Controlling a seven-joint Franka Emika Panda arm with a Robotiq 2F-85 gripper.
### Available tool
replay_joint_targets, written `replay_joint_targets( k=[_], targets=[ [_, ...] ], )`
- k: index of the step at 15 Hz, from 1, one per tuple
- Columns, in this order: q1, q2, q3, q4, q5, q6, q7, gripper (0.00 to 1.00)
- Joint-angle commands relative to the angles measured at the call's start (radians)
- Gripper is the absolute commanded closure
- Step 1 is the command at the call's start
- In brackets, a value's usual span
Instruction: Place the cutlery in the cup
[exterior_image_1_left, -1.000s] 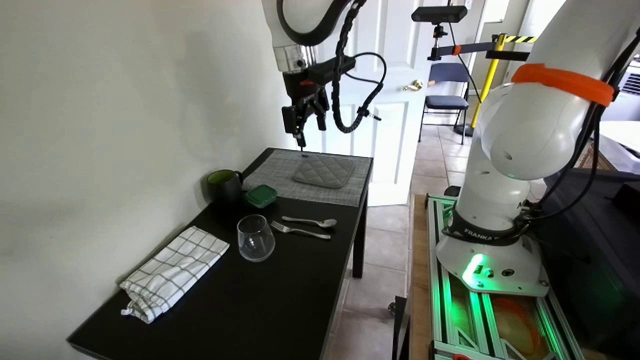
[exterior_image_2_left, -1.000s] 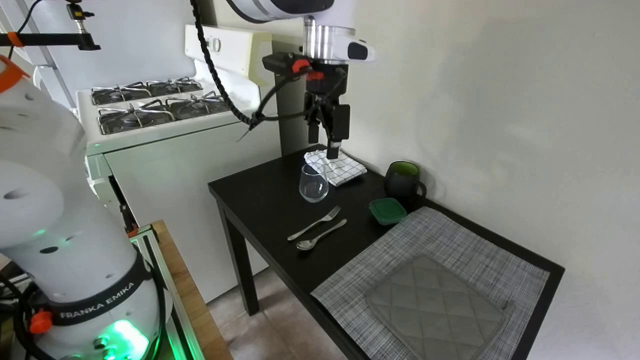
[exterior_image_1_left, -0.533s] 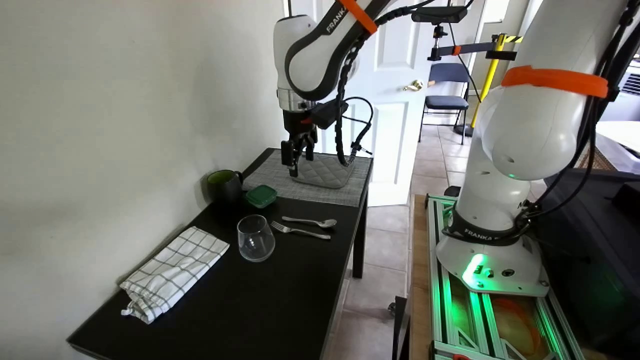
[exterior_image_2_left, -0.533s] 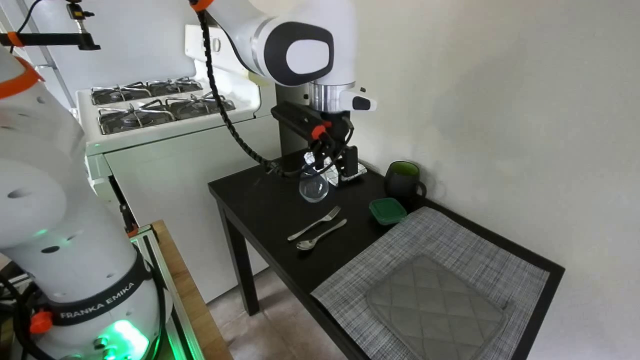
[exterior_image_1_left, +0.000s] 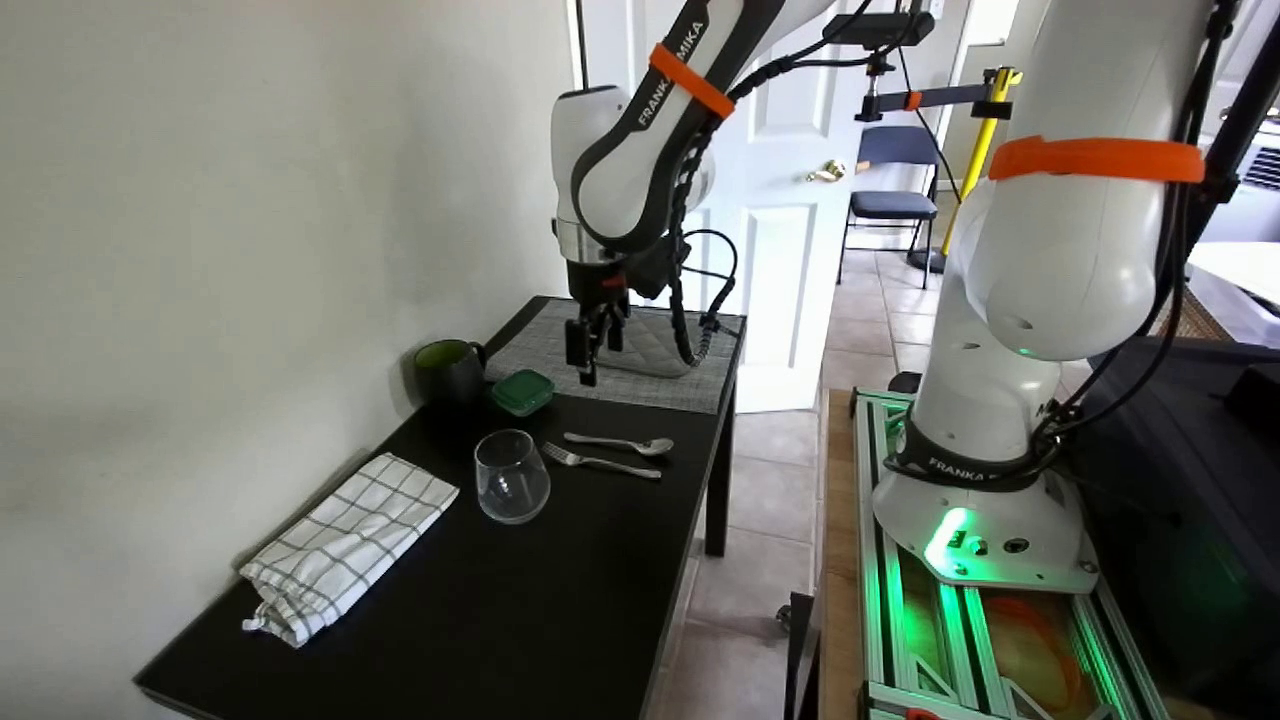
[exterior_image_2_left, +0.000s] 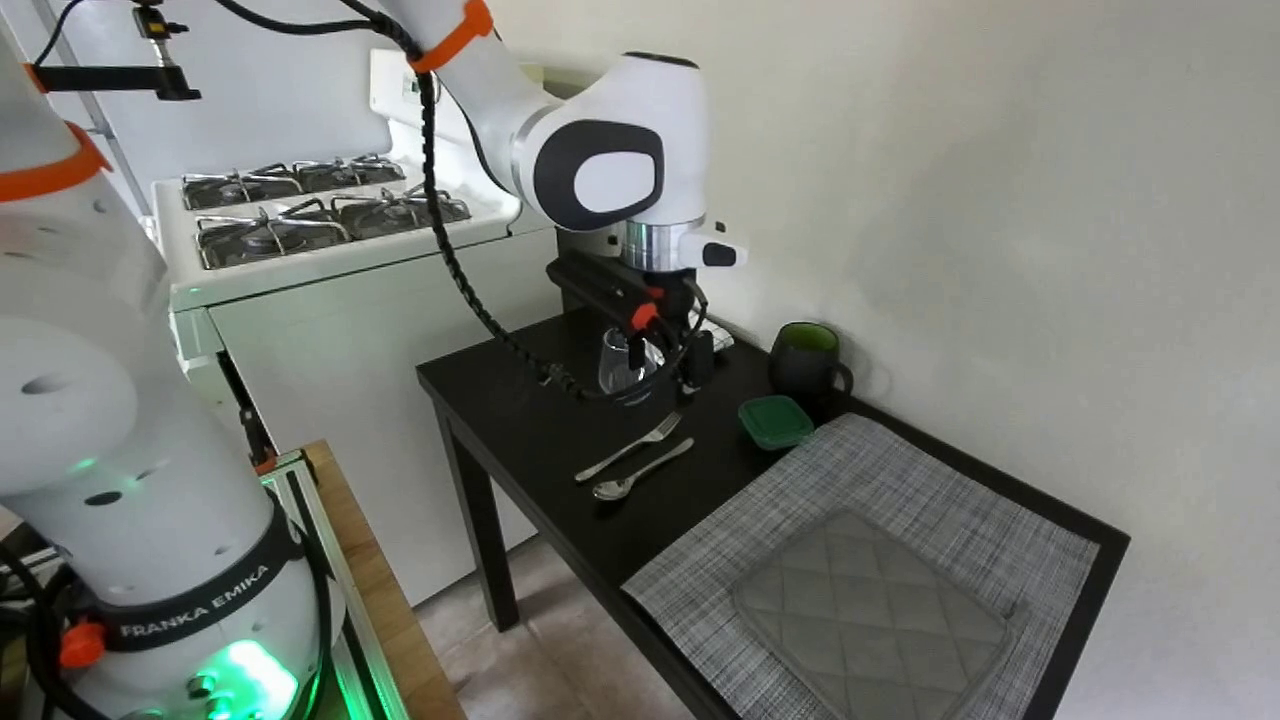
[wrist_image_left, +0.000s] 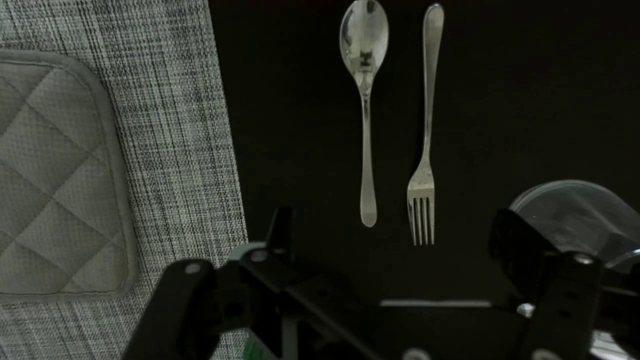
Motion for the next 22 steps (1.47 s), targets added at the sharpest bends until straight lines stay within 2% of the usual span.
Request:
replay_joint_targets(
  k=[1,3,7,14,15,16,17,22],
  targets=[
    [0.006,-0.001,-0.005,0.002,-0.001,-0.002,0.001,0.00],
    [-0.009,0.067,-0.005,0.017,-0.062,0.059,0.071,0.00],
    [-0.012,0.172,-0.015,0.041,-0.104,0.130,0.098,0.00],
    [0.003,0.317,-0.023,0.106,-0.097,0.179,0.081,0.00],
    [0.006,0.331,-0.023,0.117,-0.098,0.173,0.083,0.02],
    [0.009,0.343,-0.024,0.127,-0.100,0.173,0.085,0.13],
    [0.012,0.358,-0.023,0.138,-0.100,0.168,0.082,0.05],
    [0.030,0.419,-0.022,0.180,-0.106,0.166,0.085,0.00]
  ],
)
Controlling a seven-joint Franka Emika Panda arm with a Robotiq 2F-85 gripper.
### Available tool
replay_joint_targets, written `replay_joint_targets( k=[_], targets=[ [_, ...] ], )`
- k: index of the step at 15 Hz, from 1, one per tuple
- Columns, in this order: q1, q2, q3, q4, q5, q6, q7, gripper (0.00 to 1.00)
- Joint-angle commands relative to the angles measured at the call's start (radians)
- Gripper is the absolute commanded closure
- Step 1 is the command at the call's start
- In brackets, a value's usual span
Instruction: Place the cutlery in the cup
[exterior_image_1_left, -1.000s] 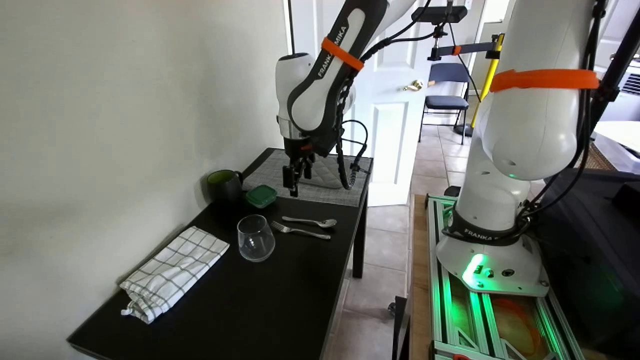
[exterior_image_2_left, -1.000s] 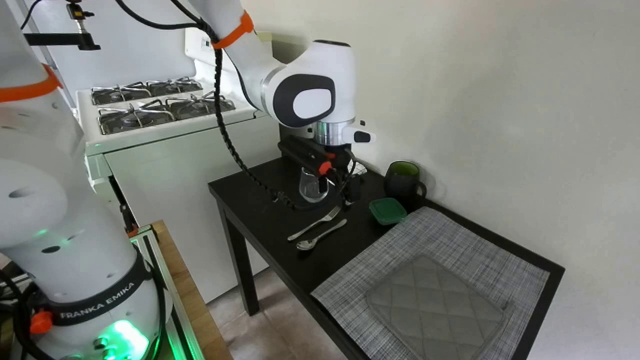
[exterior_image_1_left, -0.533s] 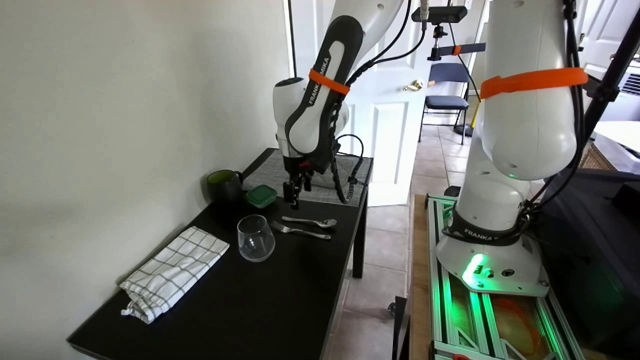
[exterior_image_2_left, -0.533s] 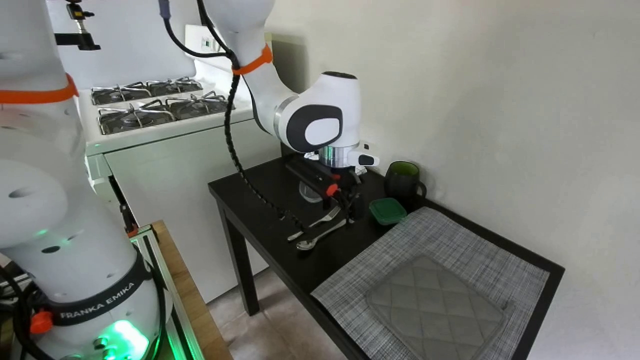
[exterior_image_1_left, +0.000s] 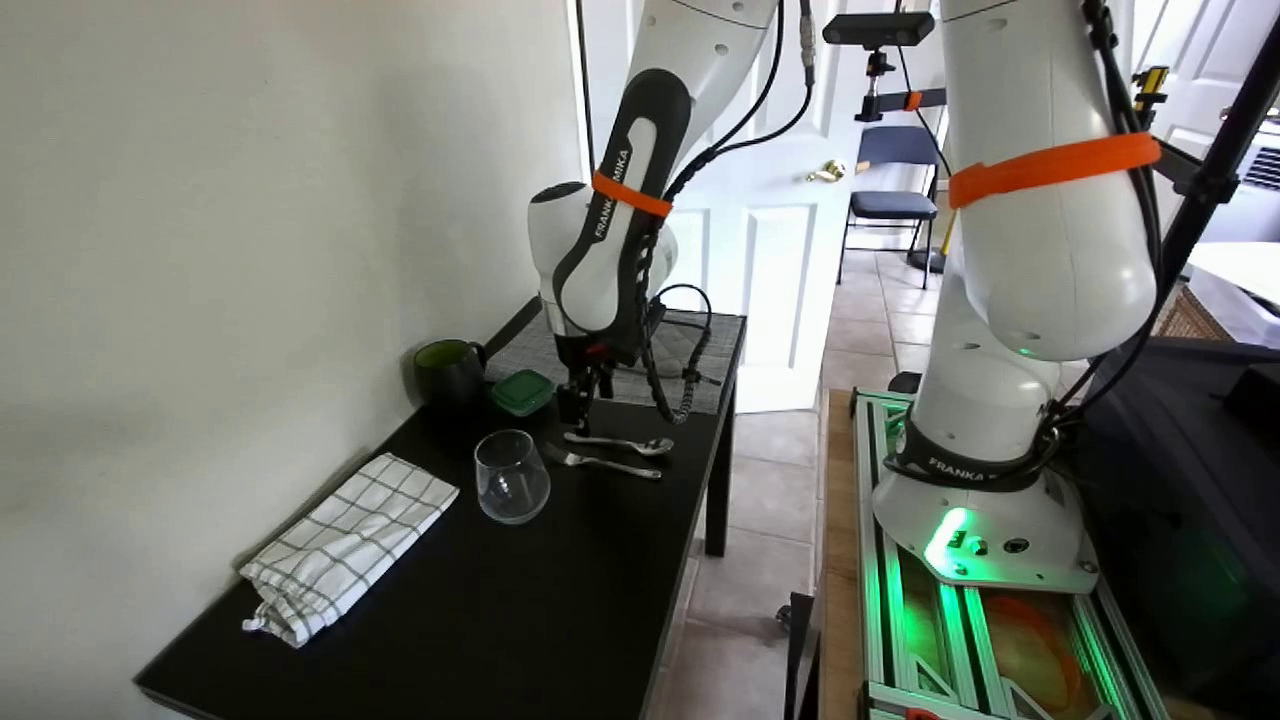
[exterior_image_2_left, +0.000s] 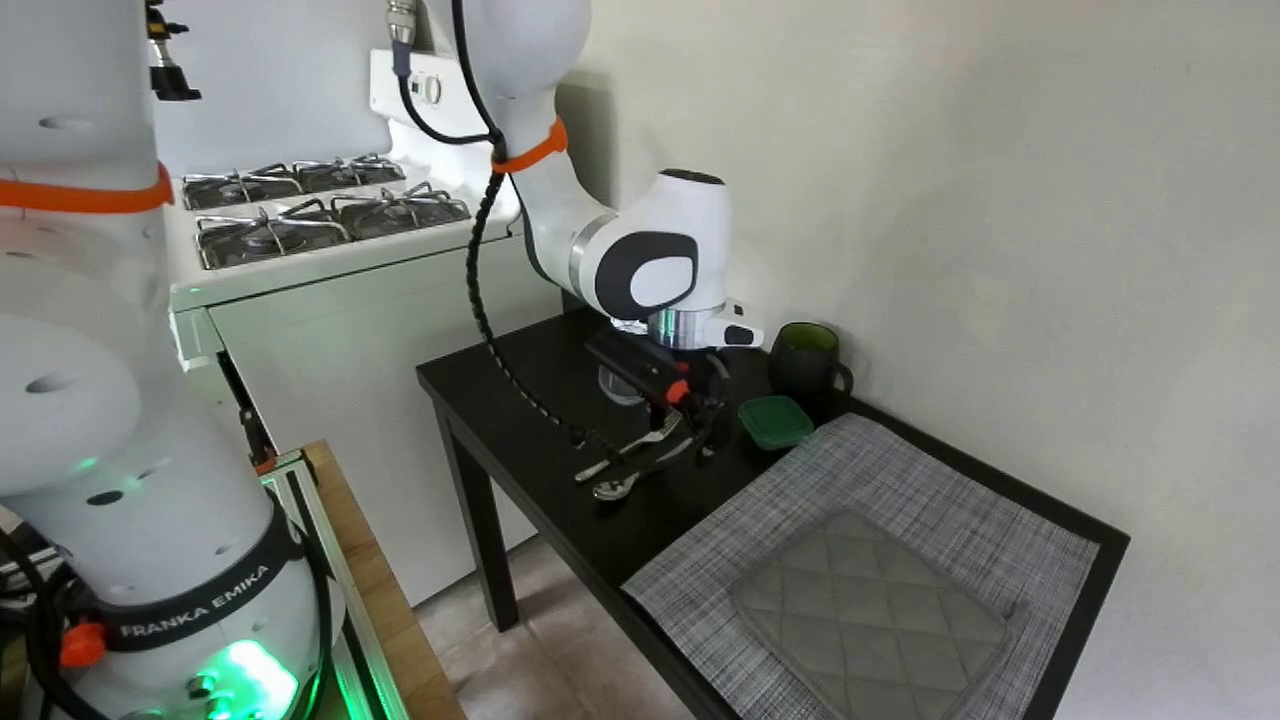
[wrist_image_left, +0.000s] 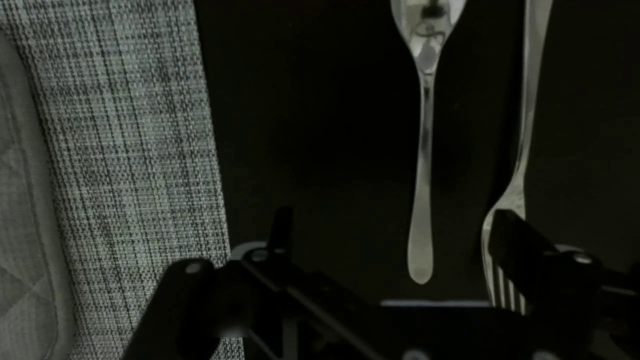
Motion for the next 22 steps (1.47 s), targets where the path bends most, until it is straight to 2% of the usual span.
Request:
replay_joint_targets(
  k=[1,2,4,5,9,13,14,22],
  targets=[
    [0.022,0.063,-0.007,0.042,-0.014,0.005,0.019,0.00],
    [0.026,0.073,-0.007,0.049,-0.014,0.007,0.021,0.02],
    [0.030,0.088,-0.006,0.061,-0.012,0.009,0.020,0.26],
    [0.032,0.093,-0.006,0.067,-0.012,0.009,0.021,0.30],
    [0.037,0.107,-0.008,0.083,-0.012,0.005,0.022,0.64],
    [0.040,0.115,-0.011,0.089,-0.015,0.005,0.024,0.94],
    [0.043,0.114,-0.011,0.090,-0.016,0.005,0.025,0.99],
    [0.023,0.080,0.014,0.080,0.021,-0.012,0.007,0.96]
  ],
)
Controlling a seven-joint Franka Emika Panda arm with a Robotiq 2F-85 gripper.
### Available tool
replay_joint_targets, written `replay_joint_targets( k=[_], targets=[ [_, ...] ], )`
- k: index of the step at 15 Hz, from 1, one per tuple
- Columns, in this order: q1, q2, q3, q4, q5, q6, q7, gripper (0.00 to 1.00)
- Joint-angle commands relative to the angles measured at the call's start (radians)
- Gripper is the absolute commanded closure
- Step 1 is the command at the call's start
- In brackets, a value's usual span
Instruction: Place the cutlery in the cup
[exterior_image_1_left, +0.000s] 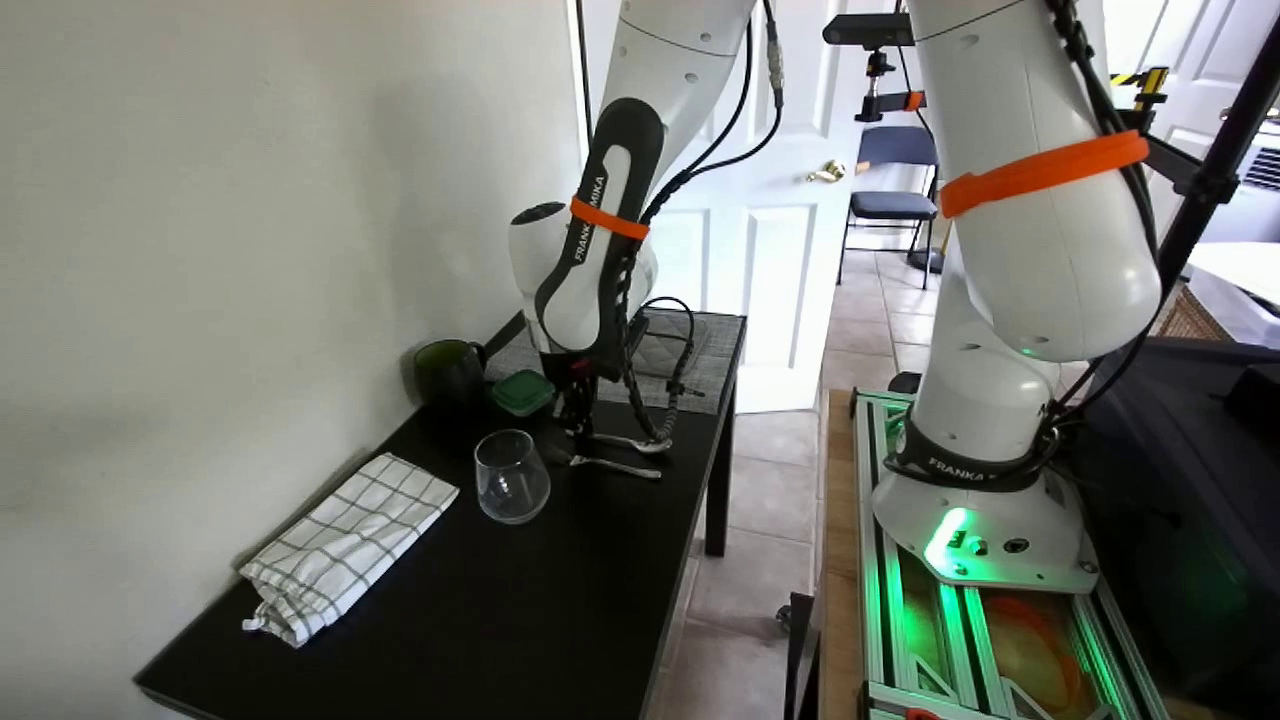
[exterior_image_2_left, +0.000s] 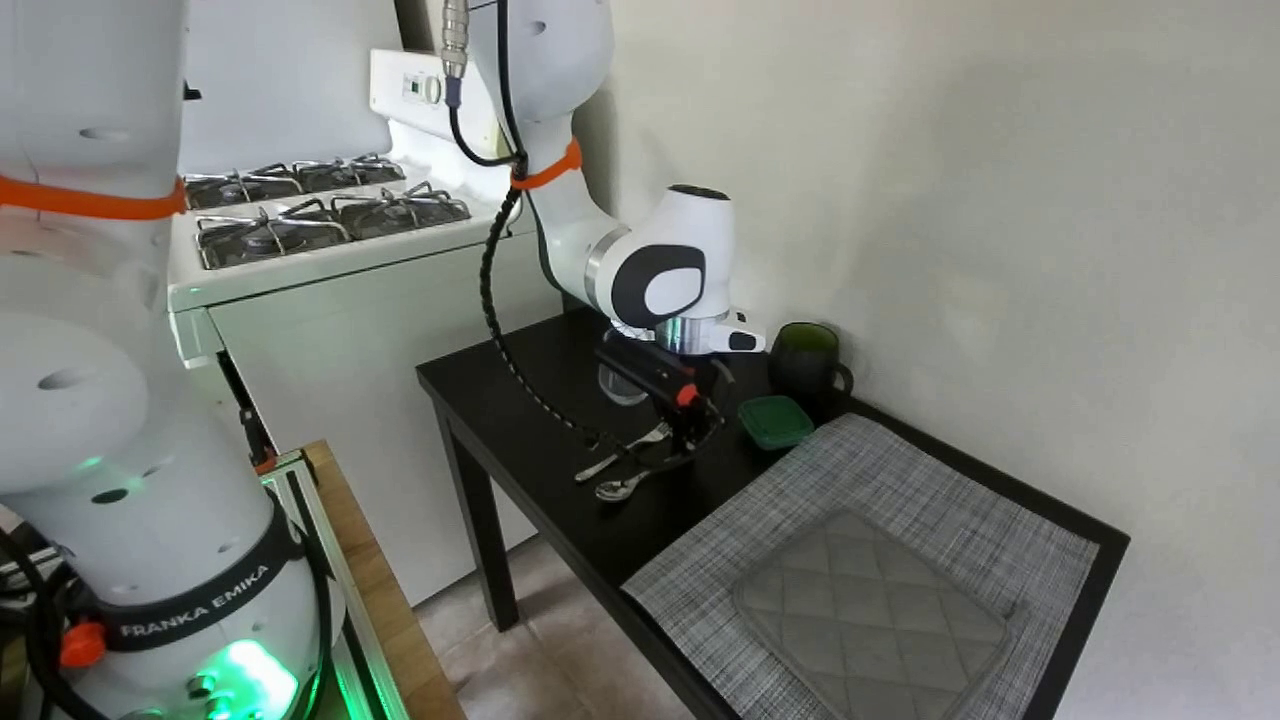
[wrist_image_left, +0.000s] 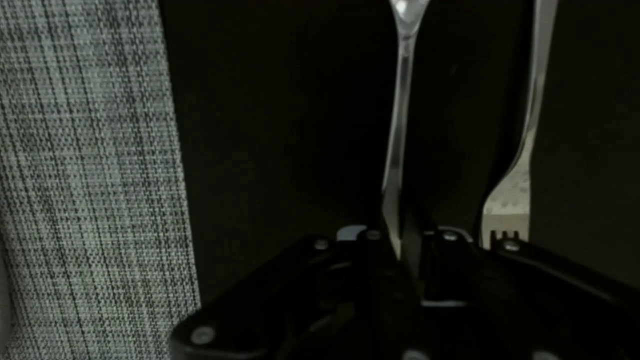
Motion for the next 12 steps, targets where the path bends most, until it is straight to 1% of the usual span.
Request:
replay_joint_targets(
  k=[1,5,8,12],
  targets=[
    [-0.009,-0.029,0.020,-0.005,0.038,-0.009,0.010,0.96],
    [-0.022,-0.098,0.047,-0.026,0.085,-0.014,-0.014,0.96],
    [-0.024,-0.151,0.053,-0.035,0.092,-0.014,-0.025,0.96],
    [-0.025,-0.191,0.057,-0.030,0.109,-0.024,-0.035,0.96]
  ],
)
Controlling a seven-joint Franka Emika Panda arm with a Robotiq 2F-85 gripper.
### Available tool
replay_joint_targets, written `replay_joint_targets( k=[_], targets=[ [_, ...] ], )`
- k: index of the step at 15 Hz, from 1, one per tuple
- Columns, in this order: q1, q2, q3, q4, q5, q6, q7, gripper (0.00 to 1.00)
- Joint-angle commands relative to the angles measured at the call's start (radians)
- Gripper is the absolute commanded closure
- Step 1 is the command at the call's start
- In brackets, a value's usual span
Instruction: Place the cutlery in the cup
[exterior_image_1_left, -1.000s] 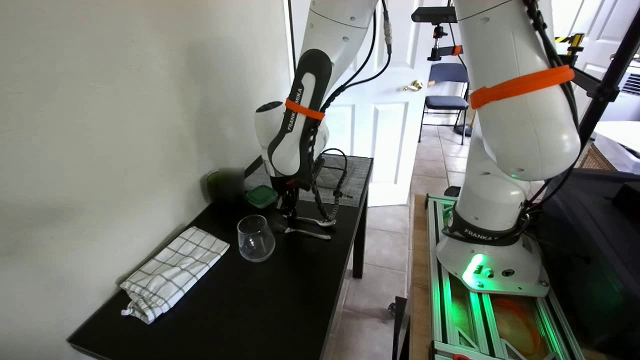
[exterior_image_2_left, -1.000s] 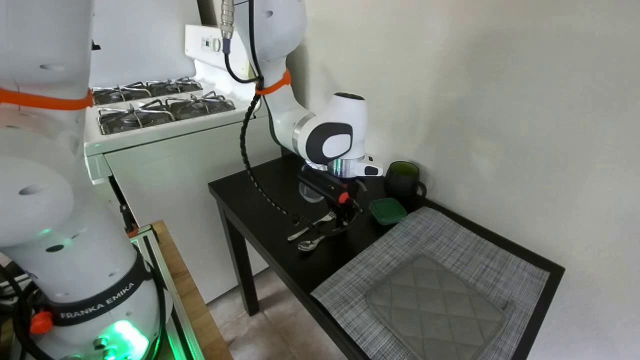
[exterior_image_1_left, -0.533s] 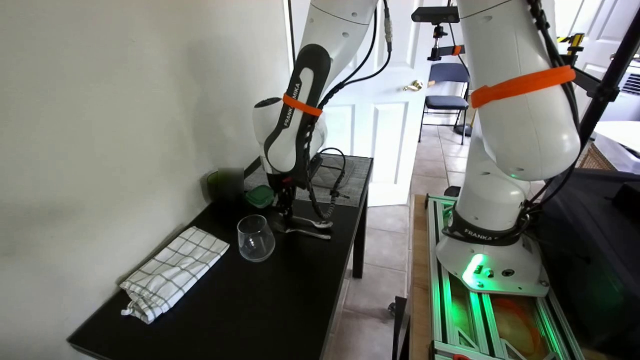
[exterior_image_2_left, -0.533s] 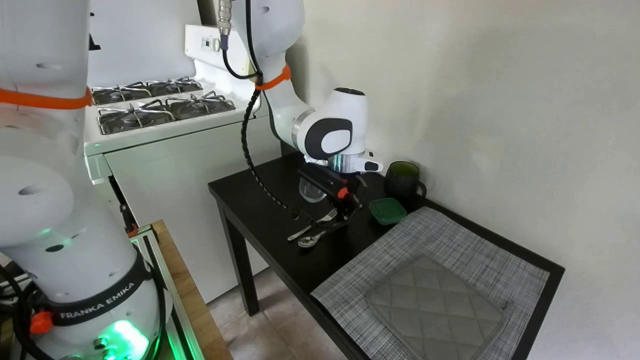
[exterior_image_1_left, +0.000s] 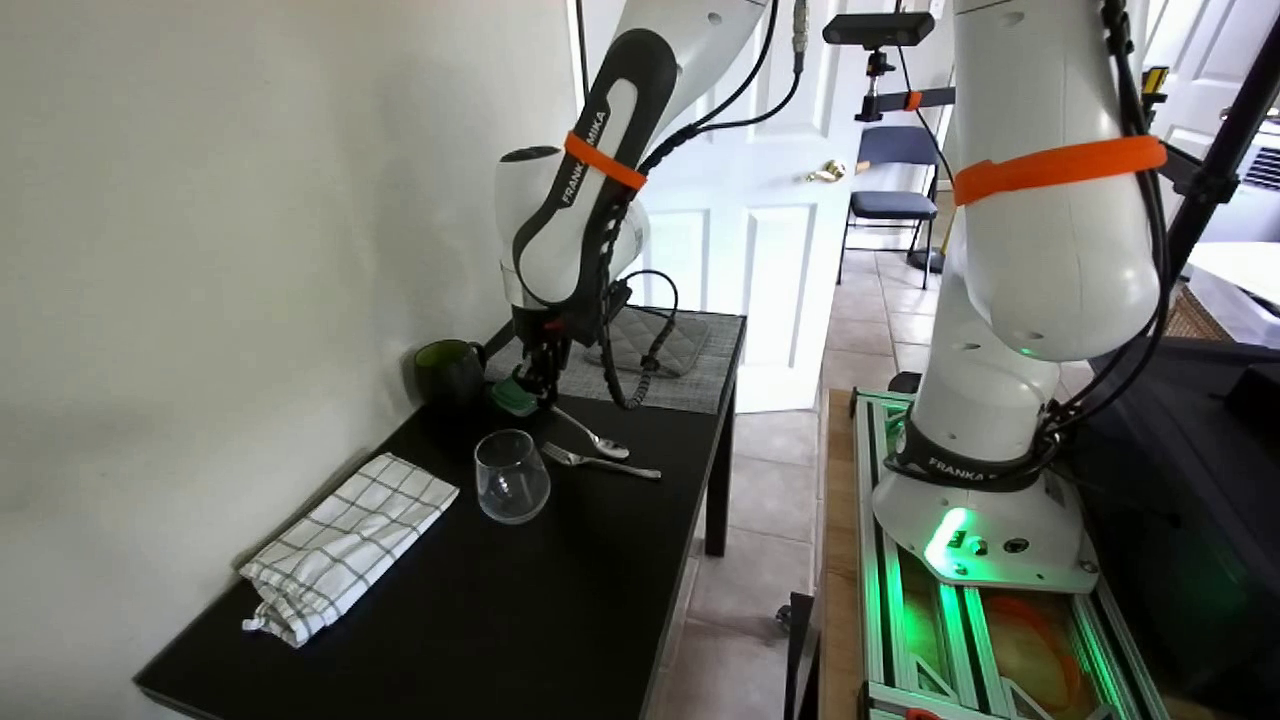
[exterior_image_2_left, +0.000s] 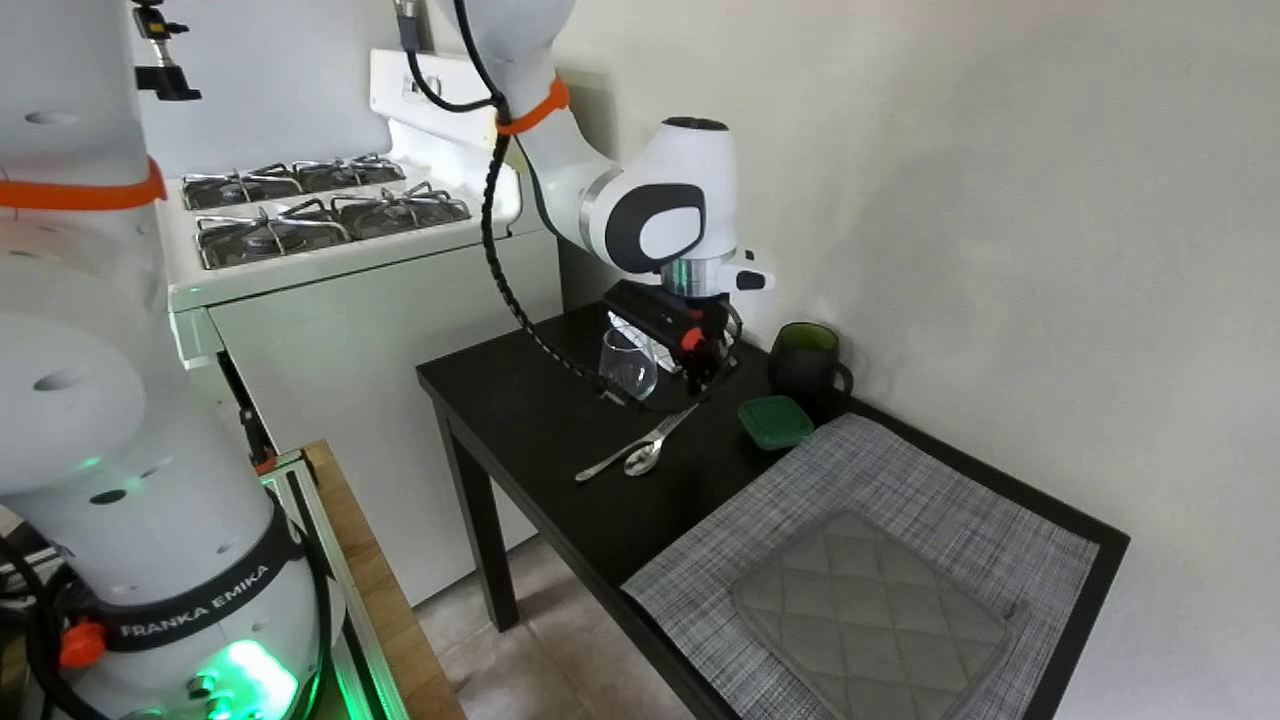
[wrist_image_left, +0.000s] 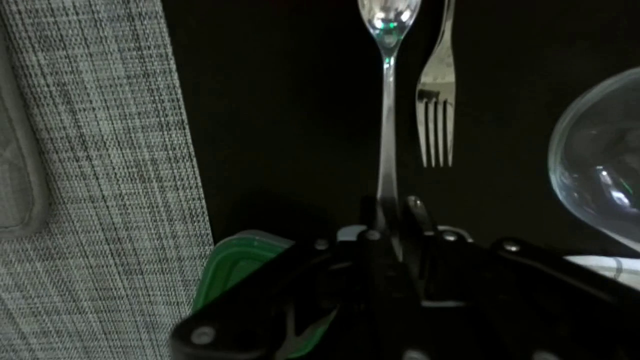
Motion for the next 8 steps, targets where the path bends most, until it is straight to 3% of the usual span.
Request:
replay_joint_targets(
  k=[1,8],
  targets=[
    [-0.013,-0.049,0.016,-0.019,0.037,-0.028,-0.029,0.96],
    [-0.003,-0.002,-0.005,-0.002,0.009,-0.034,0.002,0.96]
  ],
)
